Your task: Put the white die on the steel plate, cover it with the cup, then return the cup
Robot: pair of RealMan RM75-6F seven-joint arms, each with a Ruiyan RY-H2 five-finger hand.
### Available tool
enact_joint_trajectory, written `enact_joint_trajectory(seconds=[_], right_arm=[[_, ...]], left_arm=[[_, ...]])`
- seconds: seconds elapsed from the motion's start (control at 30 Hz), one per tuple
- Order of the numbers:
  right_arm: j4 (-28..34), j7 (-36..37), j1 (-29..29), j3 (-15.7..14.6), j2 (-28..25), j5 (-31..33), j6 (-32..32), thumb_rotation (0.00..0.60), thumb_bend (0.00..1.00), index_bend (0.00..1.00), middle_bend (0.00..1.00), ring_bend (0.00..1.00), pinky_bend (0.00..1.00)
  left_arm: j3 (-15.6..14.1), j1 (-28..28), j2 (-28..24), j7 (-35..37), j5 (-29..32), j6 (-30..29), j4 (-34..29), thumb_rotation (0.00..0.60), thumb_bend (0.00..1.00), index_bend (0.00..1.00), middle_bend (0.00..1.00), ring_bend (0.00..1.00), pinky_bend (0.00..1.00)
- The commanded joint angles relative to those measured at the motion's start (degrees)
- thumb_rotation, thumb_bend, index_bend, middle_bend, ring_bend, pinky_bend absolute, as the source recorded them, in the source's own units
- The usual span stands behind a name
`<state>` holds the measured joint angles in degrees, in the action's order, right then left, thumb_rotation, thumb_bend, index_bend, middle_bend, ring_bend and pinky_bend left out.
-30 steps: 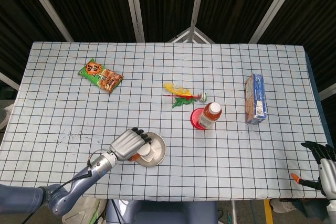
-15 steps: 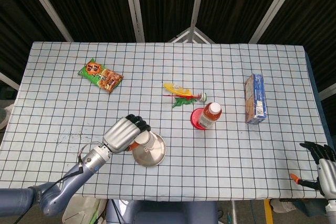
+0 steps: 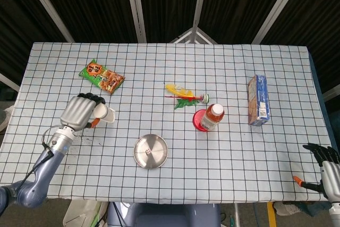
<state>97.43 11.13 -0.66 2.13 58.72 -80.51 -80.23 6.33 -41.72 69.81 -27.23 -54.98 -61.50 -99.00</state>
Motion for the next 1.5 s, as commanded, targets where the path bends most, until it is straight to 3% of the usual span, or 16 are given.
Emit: enact_joint_trajectory(seconds=[0.03, 0.33, 0.63, 0.7, 0.77, 0.83, 0.93, 1.1, 1.27, 1.37, 1.4, 1.5], right_arm=[[-0.48, -0.31, 0.40, 0.11, 0.42, 0.56, 0.81, 0.600, 0.10, 0.22, 0.19, 0.13, 0.00], [-1.27, -0.08, 1.33, 0.42, 1.05, 1.25, 2.44, 0.600, 0.10, 0.22, 0.19, 0.13, 0.00], [-1.56, -0.01, 1.61, 0.31, 1.26, 1.05, 2.83, 0.600, 0.10, 0.22, 0.19, 0.13, 0.00], [-1.56, 0.06, 1.54, 0.36, 1.23, 1.14, 2.67, 0.600, 0.10, 0.22, 0.19, 0.13, 0.00], [-1.45, 0.09, 1.51, 0.34, 1.14, 1.19, 2.65, 0.600, 0.10, 0.22, 0.19, 0.13, 0.00], [-1.39, 0.08, 1.51, 0.28, 1.10, 1.16, 2.71, 0.600, 0.10, 0.22, 0.19, 0.13, 0.00], [-1.29, -0.13, 1.57, 0.19, 1.11, 1.03, 2.76, 0.600, 0.10, 0.22, 0.19, 0.13, 0.00], [-1.21, -0.54, 1.79, 0.02, 1.03, 1.22, 3.37, 0.600, 0.10, 0.22, 0.19, 0.13, 0.00], [-1.01, -1.21, 1.89, -0.01, 1.22, 1.36, 3.49, 0.600, 0.10, 0.22, 0.19, 0.13, 0.00], [-0.72, -1.48, 1.82, 0.05, 1.24, 1.41, 3.21, 0.600, 0.10, 0.22, 0.19, 0.13, 0.00], [-0.43, -1.50, 1.78, 0.16, 1.21, 1.38, 2.93, 0.600, 0.10, 0.22, 0.19, 0.13, 0.00], [0.06, -1.88, 1.70, 0.29, 1.13, 1.11, 2.31, 0.600, 0.10, 0.22, 0.19, 0.13, 0.00]], left_arm=[[1.57, -0.61, 3.11, 2.29, 4.90, 3.59, 7.31, 0.600, 0.49, 0.36, 0.37, 0.26, 0.31], [1.45, -2.33, 9.86, 2.31, 6.63, 6.98, 14.67, 0.600, 0.49, 0.36, 0.35, 0.23, 0.30], [1.88, -3.17, 12.83, 1.74, 7.64, 7.62, 15.63, 0.600, 0.47, 0.35, 0.31, 0.20, 0.30], [1.57, -3.33, 12.65, 0.67, 8.02, 7.66, 15.48, 0.600, 0.42, 0.29, 0.22, 0.12, 0.25], [0.98, -3.60, 11.84, -1.72, 10.41, 8.14, 14.57, 0.600, 0.32, 0.13, 0.07, 0.02, 0.15], [0.25, -4.08, 10.69, -5.16, 14.11, 8.31, 13.06, 0.600, 0.24, 0.02, 0.00, 0.00, 0.09], [-0.82, -5.17, 8.61, -11.38, 18.98, 6.10, 9.08, 0.600, 0.15, 0.00, 0.00, 0.00, 0.07], [-2.05, -4.37, 4.56, -15.55, 19.86, -0.21, 0.19, 0.600, 0.09, 0.00, 0.00, 0.00, 0.01], [-4.05, 0.11, -0.01, -13.38, 12.26, -8.63, -9.65, 0.600, 0.09, 0.00, 0.00, 0.00, 0.00], [-9.16, 7.30, -2.05, -9.34, -0.52, -18.52, -14.32, 0.600, 0.11, 0.00, 0.00, 0.00, 0.00], [-12.10, 11.55, -1.54, -6.70, -7.59, -24.25, -13.65, 0.600, 0.11, 0.00, 0.00, 0.00, 0.00], [-16.76, 19.08, 1.42, -1.70, -17.35, -33.30, -6.87, 0.600, 0.13, 0.01, 0.00, 0.00, 0.00]])
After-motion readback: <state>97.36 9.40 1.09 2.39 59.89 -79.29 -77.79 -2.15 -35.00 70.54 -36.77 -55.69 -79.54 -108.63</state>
